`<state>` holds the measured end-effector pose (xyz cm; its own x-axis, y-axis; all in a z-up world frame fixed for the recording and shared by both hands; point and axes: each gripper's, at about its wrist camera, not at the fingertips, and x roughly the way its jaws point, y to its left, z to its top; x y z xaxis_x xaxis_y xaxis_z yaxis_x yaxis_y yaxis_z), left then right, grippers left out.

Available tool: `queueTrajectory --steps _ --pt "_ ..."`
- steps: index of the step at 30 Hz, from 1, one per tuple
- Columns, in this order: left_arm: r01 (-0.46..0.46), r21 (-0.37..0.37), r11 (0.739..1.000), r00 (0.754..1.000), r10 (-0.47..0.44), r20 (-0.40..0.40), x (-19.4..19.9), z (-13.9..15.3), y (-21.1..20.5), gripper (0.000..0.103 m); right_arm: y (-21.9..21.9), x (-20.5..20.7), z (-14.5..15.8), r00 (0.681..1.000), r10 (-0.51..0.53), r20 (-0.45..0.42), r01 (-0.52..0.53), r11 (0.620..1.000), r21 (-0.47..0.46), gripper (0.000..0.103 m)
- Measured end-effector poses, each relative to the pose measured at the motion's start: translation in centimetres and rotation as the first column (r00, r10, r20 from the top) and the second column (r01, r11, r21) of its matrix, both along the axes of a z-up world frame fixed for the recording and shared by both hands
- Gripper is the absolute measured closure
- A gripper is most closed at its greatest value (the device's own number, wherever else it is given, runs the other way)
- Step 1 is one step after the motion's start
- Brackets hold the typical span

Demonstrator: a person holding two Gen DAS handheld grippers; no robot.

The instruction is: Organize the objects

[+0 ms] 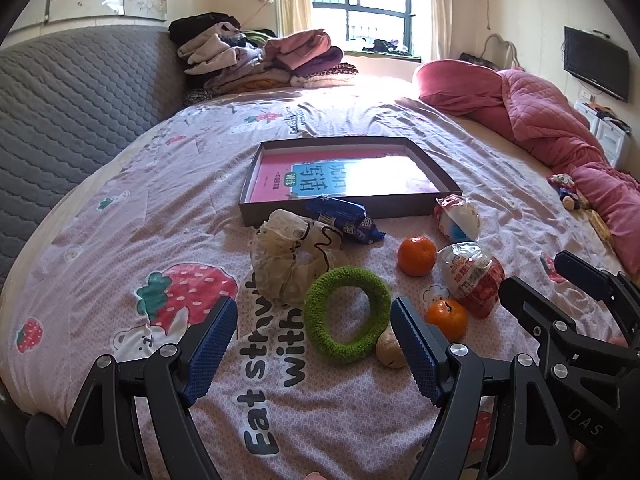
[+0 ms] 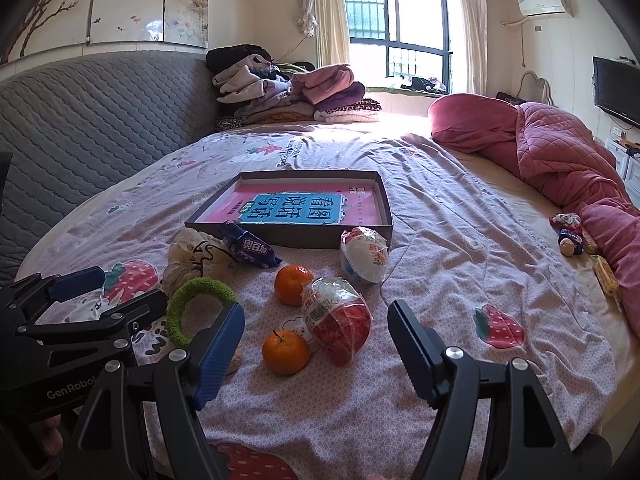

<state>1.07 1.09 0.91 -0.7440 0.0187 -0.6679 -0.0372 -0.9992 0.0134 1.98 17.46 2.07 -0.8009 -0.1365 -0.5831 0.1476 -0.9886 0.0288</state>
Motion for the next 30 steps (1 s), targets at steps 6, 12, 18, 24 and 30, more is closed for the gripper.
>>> queueTrajectory --steps 6,12,18,24,30 --pt "-0.002 0.0 1.0 1.0 0.002 -0.002 0.02 0.09 -0.11 0.023 0.1 0.09 0.19 1.0 -0.001 -0.012 0.001 1.0 0.007 0.03" --pt "-0.005 0.003 1.0 1.0 0.005 -0.008 0.08 0.21 -0.1 0.023 0.26 0.11 0.38 1.0 -0.003 -0.02 0.004 1.0 0.01 0.03" --pt "-0.004 0.002 1.0 1.0 0.004 -0.012 0.2 0.41 -0.06 0.023 0.35 0.25 0.53 1.0 -0.006 -0.028 0.007 1.0 0.007 0.03" --pt "-0.005 0.004 1.0 1.0 0.005 -0.013 0.22 0.41 -0.05 0.023 0.52 0.32 0.69 0.999 -0.009 -0.034 0.01 1.0 0.007 0.03" --pt "-0.011 0.016 1.0 1.0 0.011 0.002 -0.01 0.1 -0.35 0.023 0.76 0.29 0.67 0.999 -0.014 -0.035 0.014 1.0 0.009 0.03"
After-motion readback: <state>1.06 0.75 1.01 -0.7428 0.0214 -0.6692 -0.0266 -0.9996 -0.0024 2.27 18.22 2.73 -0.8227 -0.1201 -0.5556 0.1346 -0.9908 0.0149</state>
